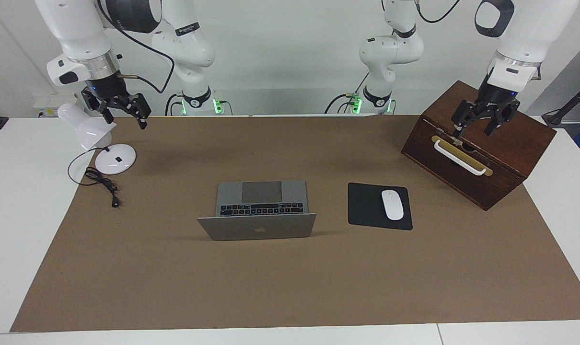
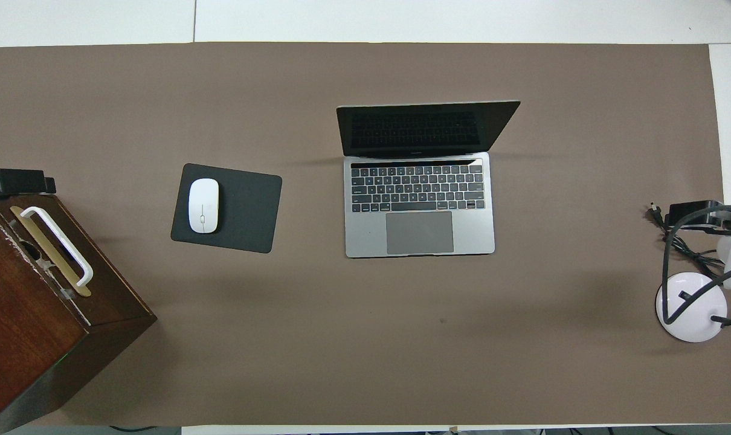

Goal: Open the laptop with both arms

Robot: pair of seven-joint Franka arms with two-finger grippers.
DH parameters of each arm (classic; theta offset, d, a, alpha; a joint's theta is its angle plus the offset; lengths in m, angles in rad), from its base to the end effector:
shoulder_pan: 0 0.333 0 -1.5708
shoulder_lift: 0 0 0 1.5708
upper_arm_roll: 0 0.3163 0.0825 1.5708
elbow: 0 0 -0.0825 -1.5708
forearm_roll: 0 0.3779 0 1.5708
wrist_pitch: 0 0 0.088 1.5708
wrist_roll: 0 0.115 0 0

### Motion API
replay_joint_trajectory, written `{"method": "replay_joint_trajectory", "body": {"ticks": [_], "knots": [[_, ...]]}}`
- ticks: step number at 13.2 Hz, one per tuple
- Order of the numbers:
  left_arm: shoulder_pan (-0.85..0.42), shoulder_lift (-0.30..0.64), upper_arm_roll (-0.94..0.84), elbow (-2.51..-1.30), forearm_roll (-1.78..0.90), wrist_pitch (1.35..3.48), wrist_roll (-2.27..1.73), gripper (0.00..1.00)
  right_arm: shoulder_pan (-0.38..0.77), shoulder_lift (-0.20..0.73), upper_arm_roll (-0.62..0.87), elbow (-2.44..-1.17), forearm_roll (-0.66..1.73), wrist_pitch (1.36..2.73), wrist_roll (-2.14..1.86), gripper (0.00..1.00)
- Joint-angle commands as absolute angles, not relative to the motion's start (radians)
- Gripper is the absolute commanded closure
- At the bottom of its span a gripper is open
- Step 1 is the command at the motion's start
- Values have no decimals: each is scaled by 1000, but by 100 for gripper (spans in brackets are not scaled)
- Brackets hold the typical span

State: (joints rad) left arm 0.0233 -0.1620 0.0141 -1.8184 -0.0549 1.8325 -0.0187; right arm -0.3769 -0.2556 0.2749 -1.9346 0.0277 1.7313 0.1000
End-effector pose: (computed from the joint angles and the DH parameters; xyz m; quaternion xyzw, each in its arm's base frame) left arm 0.5206 0.0152 0.6107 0.9952 0.0327 0.0881 0.0273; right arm 0.4800 -0.0330 0.5857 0.9939 -0.1062 0.0215 0.0207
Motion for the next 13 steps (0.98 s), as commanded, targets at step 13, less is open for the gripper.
{"method": "replay_joint_trajectory", "body": {"ticks": [13], "knots": [[29, -23, -8, -1585, -35, 1488, -23, 0, -379, -267, 285, -1928, 35, 1758, 100, 0]]}}
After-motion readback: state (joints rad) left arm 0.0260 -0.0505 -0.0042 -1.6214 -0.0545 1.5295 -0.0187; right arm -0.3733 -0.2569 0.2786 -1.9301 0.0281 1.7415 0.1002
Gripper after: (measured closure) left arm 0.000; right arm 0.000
